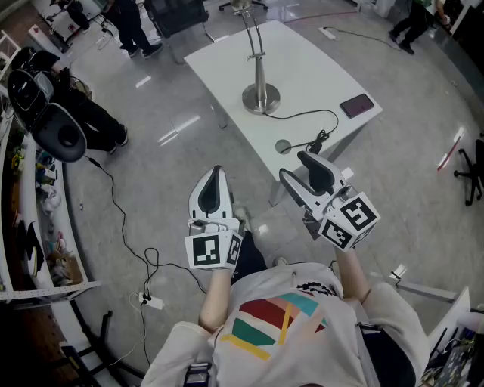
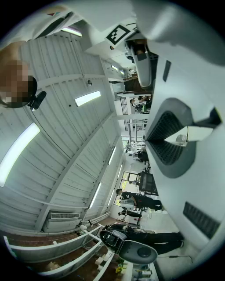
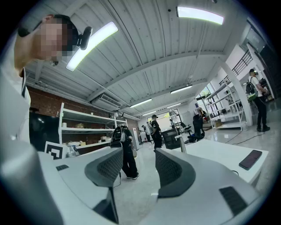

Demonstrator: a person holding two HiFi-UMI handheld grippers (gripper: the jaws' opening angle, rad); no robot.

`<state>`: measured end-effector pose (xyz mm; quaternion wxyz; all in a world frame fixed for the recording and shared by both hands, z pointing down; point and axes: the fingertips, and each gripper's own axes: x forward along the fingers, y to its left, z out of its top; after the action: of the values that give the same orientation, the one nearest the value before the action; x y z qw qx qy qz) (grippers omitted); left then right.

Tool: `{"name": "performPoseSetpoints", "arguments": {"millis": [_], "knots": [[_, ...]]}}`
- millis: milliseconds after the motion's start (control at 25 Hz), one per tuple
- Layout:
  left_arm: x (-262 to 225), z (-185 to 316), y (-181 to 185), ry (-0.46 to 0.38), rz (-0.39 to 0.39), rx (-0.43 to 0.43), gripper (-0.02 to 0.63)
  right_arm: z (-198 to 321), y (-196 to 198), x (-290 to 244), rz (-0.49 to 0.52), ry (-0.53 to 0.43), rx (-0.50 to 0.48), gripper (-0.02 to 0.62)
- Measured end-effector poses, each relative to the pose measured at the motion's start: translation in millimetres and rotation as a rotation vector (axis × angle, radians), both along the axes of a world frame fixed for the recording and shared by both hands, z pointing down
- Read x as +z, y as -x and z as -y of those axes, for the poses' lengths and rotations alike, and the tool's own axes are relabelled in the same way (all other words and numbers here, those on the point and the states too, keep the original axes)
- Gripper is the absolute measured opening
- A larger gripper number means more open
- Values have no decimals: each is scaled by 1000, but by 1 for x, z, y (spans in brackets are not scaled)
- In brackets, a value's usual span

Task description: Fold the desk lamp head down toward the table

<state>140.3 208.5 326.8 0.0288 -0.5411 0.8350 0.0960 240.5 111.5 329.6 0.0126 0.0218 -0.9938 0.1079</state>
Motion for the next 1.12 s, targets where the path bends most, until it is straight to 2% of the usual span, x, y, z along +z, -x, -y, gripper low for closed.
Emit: {"name": "performPoseSetpoints", "arguments": {"millis": [120, 240, 360, 480, 680, 960, 1120], "knots": [[-10, 24, 62, -19, 22, 2, 46, 24, 62, -5, -16, -58, 9, 232], [-14, 42, 118, 6, 68, 10, 46, 48, 116, -11, -28, -88, 52, 232], [-22, 59, 161, 14, 109, 59, 46, 76, 157, -18, -24, -78, 126, 232], [-29, 86, 200, -9, 89, 126, 46, 95, 195, -30, 5, -69, 188, 232], [-37, 157, 226, -41, 72, 271, 46, 119, 237, -35, 18, -91, 247, 232], [-40, 234, 242, -38, 108, 399, 46, 191, 247, -32, -18, -123, 392, 232], [-58, 279, 261, -100, 166, 442, 46, 233, 276, -39, -5, -157, 371, 232]]}}
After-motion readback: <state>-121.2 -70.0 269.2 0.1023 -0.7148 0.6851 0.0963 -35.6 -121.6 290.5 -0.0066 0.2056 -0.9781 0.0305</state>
